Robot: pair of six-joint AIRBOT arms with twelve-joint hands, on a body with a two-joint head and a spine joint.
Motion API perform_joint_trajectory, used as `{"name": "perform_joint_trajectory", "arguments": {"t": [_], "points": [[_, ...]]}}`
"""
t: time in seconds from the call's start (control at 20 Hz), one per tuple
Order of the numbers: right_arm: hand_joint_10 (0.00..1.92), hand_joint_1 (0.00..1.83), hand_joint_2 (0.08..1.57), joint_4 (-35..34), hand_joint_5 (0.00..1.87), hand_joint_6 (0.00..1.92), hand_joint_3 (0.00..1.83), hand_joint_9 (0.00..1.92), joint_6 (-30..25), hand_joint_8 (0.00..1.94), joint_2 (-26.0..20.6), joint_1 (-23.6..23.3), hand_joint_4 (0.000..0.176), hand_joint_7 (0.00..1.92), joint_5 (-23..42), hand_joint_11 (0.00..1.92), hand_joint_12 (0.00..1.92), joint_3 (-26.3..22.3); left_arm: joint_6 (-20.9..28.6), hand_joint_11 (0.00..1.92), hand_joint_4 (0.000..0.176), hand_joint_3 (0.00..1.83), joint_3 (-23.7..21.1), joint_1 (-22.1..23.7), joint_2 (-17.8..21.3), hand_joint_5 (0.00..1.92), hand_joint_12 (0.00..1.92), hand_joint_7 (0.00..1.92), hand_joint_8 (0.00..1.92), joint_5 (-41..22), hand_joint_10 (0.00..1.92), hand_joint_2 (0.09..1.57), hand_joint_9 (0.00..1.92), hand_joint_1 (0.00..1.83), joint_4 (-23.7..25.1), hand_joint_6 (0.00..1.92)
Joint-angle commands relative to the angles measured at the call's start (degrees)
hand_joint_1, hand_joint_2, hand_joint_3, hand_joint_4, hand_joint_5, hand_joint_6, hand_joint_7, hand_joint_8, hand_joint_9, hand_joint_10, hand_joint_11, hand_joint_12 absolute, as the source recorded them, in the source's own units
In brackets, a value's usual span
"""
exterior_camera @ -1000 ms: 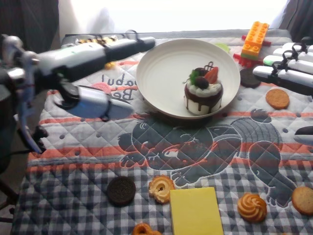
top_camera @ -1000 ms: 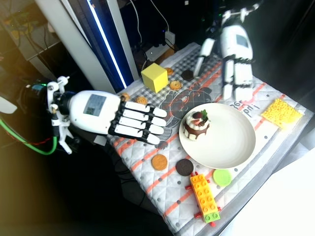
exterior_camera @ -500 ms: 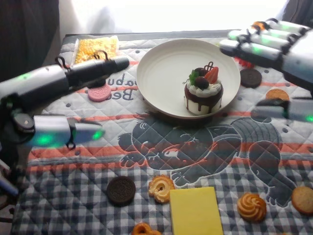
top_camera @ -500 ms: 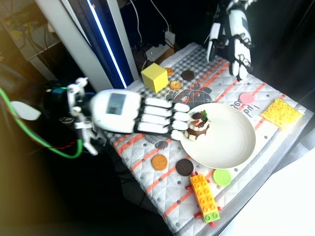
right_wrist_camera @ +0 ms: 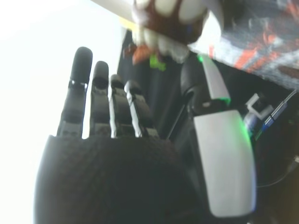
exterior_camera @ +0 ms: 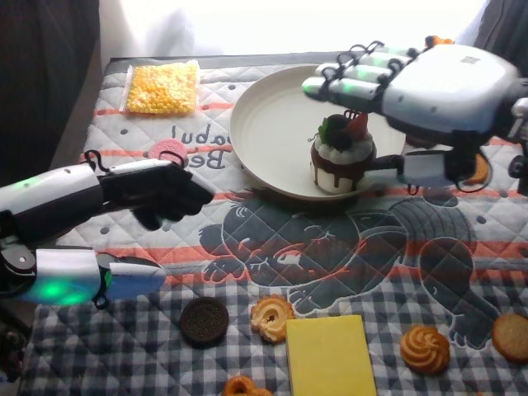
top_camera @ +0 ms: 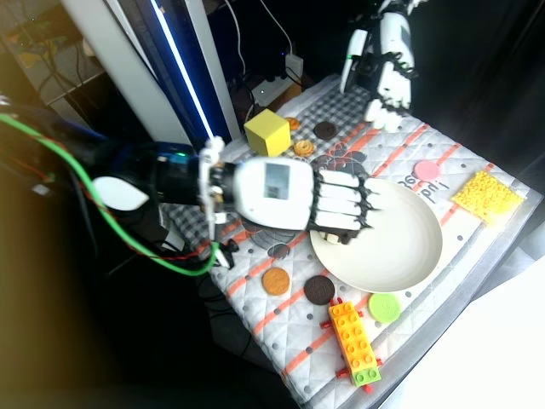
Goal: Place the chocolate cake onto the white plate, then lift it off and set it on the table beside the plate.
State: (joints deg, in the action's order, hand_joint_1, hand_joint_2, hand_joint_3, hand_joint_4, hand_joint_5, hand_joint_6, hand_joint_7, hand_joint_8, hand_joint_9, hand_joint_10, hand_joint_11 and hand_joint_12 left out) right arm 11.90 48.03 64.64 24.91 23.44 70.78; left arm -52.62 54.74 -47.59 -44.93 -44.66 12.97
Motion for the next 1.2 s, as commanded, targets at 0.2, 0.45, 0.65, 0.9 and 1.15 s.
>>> {"name": "perform_joint_trajectory", "arguments": {"t": [0.2, 0.45, 0.65, 0.9, 1.15], "points": [[0.38, 1.03, 1.19, 0.2, 0.10, 0.01, 0.00, 0.09, 0.0, 0.01, 2.6, -1.6, 0.000, 0.08, 2.1, 0.00, 1.46, 2.3, 0.5, 0.00, 0.049, 0.00, 0.0, 0.4, 0.5, 0.10, 1.40, 0.15, 0.66, -7.6, 0.95, 1.25, 0.01, 0.95, -1.8, 0.73], [1.07, 1.13, 1.28, 0.3, 0.58, 1.25, 0.00, 0.46, 0.0, 1.14, 4.8, -3.4, 0.000, 0.72, 0.0, 0.19, 1.74, 4.7, 1.2, 0.00, 0.050, 0.00, 0.4, 0.4, -0.1, 0.13, 1.40, 0.21, 0.47, -7.6, 0.85, 1.27, 0.03, 0.96, -1.9, 0.62], [1.59, 1.09, 1.33, 0.8, 0.63, 1.53, 0.00, 0.43, 0.0, 1.60, 4.8, -5.4, 0.015, 0.59, 0.5, 0.33, 1.92, 4.4, 1.6, 0.00, 0.048, 0.00, 0.5, 0.3, -0.3, 0.15, 1.35, 0.23, 0.39, -7.8, 0.75, 1.29, 0.05, 0.95, -1.9, 0.52], [1.70, 1.25, 1.30, 0.7, 0.65, 1.51, 0.00, 0.51, 0.0, 1.52, 1.9, -5.7, 0.000, 0.62, 5.4, 0.34, 1.92, 0.9, 1.6, 0.00, 0.040, 0.00, 0.5, 0.3, -0.3, 0.16, 1.23, 0.28, 0.33, -7.9, 0.63, 1.29, 0.12, 0.91, -2.2, 0.56], [1.71, 1.29, 1.30, 1.2, 0.63, 1.49, 0.00, 0.60, -0.1, 1.53, -6.8, -4.5, 0.000, 0.61, 11.6, 0.44, 1.92, -6.5, 1.7, 0.00, 0.066, 0.00, 0.3, -0.4, 0.2, 0.14, 1.20, 0.28, 0.31, -8.7, 0.61, 1.30, 0.12, 0.90, -3.3, 0.54]]}}
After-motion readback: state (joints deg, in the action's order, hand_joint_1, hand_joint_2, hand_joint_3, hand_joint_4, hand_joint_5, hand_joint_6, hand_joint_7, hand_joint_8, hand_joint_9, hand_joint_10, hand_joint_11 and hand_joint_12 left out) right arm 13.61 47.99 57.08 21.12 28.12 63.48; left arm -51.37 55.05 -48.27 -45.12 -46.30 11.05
